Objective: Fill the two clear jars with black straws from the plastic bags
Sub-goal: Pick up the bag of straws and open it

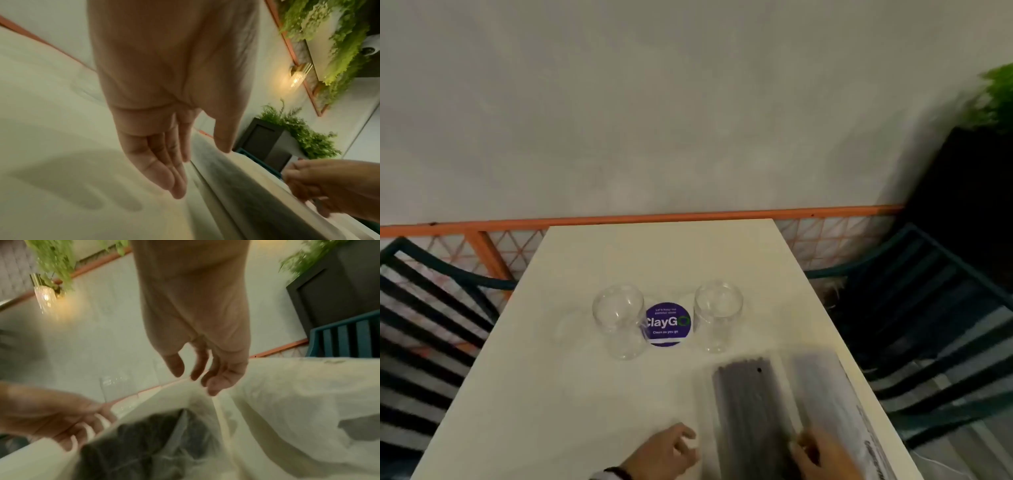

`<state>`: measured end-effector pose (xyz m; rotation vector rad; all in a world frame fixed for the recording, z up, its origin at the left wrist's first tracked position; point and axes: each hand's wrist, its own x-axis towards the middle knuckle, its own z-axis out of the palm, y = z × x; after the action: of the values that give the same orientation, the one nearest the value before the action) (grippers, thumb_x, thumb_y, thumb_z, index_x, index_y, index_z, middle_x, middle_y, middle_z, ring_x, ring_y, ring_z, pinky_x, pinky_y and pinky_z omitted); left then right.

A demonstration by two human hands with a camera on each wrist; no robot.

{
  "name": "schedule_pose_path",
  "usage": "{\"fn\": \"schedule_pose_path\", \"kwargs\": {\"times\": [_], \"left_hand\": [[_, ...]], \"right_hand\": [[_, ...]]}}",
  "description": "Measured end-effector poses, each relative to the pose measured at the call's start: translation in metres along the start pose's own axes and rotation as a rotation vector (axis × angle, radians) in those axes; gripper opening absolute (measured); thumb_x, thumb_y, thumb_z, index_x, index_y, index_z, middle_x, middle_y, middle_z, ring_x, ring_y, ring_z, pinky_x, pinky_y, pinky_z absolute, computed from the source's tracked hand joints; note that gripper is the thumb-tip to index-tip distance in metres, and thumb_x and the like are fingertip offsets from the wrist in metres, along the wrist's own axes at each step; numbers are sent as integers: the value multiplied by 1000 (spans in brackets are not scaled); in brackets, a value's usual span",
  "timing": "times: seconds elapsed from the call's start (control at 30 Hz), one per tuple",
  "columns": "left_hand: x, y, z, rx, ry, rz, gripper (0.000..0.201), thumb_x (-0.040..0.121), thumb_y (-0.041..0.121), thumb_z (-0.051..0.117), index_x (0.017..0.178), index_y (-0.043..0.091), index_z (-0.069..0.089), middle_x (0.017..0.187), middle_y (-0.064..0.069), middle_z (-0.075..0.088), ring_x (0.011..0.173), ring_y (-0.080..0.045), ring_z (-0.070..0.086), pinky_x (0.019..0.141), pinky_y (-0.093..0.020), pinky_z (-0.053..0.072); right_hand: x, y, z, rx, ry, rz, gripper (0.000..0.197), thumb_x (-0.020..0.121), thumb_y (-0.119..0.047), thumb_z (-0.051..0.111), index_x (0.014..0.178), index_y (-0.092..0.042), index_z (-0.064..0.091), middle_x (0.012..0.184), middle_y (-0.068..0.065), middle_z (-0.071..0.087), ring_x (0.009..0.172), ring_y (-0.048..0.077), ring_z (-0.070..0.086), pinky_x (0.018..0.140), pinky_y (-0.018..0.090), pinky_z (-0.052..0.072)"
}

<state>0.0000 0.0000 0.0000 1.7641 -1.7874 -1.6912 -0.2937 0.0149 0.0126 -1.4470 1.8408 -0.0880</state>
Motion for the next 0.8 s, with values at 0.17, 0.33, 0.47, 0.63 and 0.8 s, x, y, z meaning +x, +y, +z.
{"fn": "schedule_pose_path", "kwargs": {"times": [0.17,0.33,0.47,0.63,0.8], "left_hand": [[30,31,28,-69,-37,17,54,88,36,56,131,12,33,98,-3,54,71,-1,55,63,-6,44],[30,25,35,-159,-32,42,50,90,15,55,131,3,31,100,-5,54,70,3,56,64,-8,45],[10,11,25,-215,55,33,41,92,16,50,130,8,36,108,-7,55,85,-8,57,69,-7,46],[-28,1,-11,-454,481,61,38,93,30,47,129,23,37,119,-3,53,106,-18,55,90,-26,40],[-60,-8,-53,-459,585,155,41,88,35,55,127,26,46,117,8,56,108,-13,55,86,-19,42]], "right_hand": [[14,-25,13,246,-79,110,70,83,-47,60,136,-10,32,136,8,45,119,20,48,102,28,38],[26,-31,6,487,-346,137,77,66,-48,77,124,-12,42,114,0,55,101,13,57,74,20,50],[28,-46,11,419,-374,-16,73,61,-40,82,117,-13,44,111,0,58,100,15,59,82,28,55],[8,-88,21,55,-312,-405,62,70,-38,76,113,-21,36,105,-5,51,93,10,55,69,17,50],[-9,-130,37,-295,-187,-738,65,73,-46,69,127,-26,39,126,-2,47,108,12,47,94,24,41]]}}
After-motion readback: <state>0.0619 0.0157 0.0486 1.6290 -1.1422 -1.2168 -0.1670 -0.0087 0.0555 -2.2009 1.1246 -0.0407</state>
